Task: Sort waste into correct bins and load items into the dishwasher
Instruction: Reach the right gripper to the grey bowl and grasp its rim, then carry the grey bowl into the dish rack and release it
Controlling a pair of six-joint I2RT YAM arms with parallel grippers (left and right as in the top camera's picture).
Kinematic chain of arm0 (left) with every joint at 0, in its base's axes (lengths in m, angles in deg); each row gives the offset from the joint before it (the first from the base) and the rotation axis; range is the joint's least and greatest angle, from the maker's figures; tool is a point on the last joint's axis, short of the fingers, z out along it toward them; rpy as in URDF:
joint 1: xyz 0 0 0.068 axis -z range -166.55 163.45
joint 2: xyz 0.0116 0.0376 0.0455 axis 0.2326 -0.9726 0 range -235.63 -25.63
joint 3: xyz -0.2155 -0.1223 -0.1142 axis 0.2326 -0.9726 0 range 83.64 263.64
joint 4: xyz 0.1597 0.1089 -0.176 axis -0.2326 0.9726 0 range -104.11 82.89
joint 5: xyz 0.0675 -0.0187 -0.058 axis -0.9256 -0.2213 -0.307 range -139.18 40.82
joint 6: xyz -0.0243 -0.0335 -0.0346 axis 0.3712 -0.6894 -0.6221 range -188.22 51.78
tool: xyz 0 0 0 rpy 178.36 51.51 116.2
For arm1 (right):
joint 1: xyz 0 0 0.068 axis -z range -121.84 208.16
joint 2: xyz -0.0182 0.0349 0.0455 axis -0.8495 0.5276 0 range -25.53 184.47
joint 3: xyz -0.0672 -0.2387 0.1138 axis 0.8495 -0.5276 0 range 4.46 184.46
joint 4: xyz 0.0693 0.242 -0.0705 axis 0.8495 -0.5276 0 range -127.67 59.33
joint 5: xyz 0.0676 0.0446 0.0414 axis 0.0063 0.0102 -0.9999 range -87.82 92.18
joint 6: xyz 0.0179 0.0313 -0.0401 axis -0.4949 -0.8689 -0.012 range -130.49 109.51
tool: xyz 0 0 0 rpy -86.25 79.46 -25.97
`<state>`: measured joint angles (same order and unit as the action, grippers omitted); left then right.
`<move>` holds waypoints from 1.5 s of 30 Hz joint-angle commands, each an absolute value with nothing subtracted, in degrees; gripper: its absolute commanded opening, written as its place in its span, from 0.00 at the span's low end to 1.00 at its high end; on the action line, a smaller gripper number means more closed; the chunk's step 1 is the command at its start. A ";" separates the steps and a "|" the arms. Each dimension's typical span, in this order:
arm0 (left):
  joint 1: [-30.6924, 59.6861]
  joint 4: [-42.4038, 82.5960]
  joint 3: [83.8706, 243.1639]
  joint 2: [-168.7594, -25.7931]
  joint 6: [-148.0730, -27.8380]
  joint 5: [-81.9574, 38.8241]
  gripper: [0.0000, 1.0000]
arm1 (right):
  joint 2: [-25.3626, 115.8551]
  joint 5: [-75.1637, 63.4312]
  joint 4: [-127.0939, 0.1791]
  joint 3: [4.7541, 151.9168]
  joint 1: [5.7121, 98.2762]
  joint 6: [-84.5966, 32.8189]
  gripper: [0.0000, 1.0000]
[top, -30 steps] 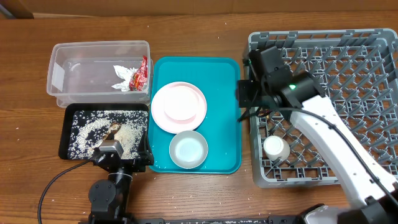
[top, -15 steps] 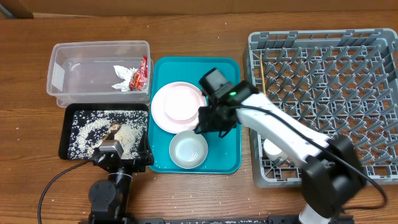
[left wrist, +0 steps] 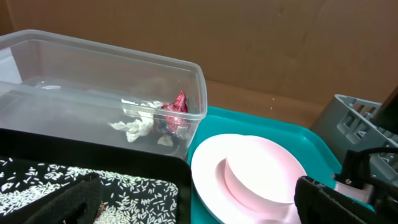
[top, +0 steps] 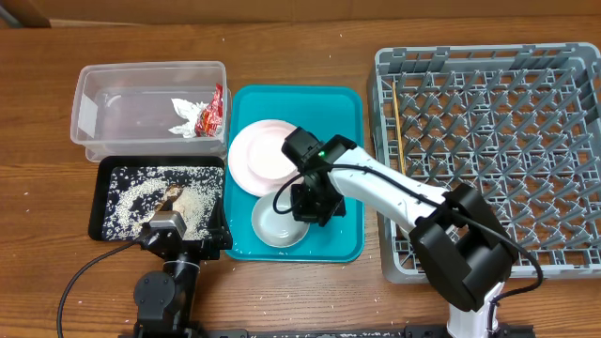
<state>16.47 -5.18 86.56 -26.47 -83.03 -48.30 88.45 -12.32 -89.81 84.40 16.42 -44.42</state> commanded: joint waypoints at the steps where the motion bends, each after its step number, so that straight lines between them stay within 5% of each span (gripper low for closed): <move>1: 17.00 -5.55 85.88 -25.88 -82.37 -48.28 1.00 | 85.74 -3.87 -92.63 85.41 18.63 -45.45 0.04; 9: 17.02 -5.55 85.88 -25.88 -82.37 -48.28 1.00 | 71.44 13.77 -94.44 88.49 19.31 -37.28 0.04; 19: 17.02 -5.55 85.88 -25.88 -82.37 -48.28 1.00 | 59.44 51.45 -97.41 88.47 30.54 -48.51 0.04; 28: 17.02 -5.55 85.88 -25.88 -82.37 -48.28 1.00 | 64.73 52.35 -99.77 84.64 49.86 -52.75 0.04; 45: 17.00 -5.55 85.88 -25.88 -82.37 -48.28 1.00 | 78.65 57.97 -98.46 84.66 42.02 -52.75 0.04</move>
